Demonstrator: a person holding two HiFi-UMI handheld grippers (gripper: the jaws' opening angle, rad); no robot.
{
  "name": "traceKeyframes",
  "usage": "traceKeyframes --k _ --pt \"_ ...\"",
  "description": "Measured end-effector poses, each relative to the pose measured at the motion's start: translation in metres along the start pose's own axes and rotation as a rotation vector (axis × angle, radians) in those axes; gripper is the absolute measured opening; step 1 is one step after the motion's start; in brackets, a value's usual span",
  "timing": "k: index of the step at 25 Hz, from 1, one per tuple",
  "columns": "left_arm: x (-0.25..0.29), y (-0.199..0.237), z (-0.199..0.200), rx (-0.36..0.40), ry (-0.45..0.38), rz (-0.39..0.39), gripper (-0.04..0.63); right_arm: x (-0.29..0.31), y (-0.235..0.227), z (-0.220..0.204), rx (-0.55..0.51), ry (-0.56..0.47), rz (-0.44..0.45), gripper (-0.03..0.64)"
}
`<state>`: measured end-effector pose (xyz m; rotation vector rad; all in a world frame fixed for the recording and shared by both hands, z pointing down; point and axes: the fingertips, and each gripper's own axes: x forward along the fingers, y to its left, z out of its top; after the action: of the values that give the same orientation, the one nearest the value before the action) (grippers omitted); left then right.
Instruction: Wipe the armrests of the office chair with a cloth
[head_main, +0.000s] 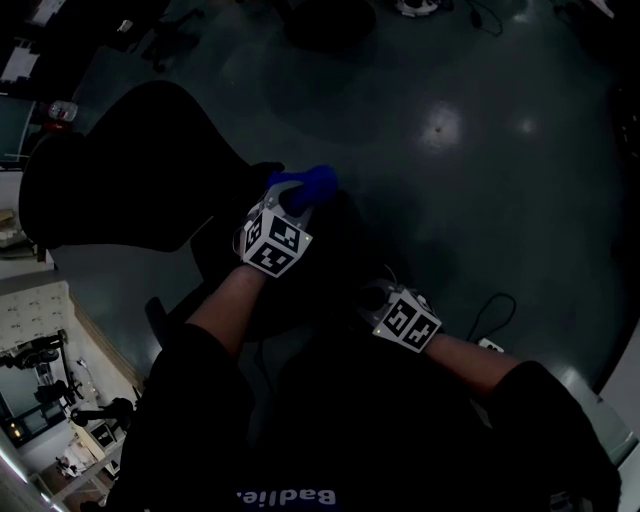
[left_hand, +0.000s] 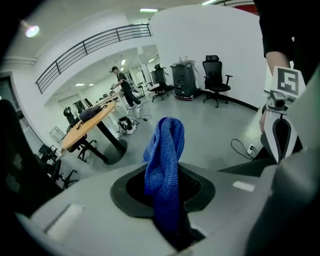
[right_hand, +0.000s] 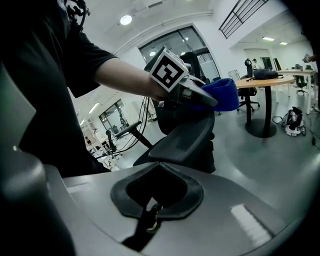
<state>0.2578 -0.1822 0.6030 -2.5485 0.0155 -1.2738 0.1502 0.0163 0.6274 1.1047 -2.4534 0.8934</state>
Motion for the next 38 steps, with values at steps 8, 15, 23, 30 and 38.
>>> traceKeyframes --k 8,15,23,30,38 --pt "-0.007 -0.033 0.008 -0.056 -0.03 -0.017 0.101 -0.002 0.008 -0.009 0.012 0.026 0.026 0.003" --pt "-0.016 -0.077 0.018 -0.052 -0.072 -0.069 0.101 0.0 0.011 -0.015 0.024 0.052 0.044 0.003" --pt "-0.032 -0.129 0.026 -0.08 -0.111 -0.133 0.1 0.001 0.009 -0.013 0.022 0.071 0.058 0.003" --pt "-0.05 -0.177 0.028 -0.162 -0.144 -0.203 0.1 -0.002 0.009 -0.016 0.027 0.081 0.075 0.003" --pt "-0.063 -0.198 0.026 -0.266 -0.192 -0.265 0.1 0.002 -0.001 -0.015 -0.011 0.108 0.087 0.003"
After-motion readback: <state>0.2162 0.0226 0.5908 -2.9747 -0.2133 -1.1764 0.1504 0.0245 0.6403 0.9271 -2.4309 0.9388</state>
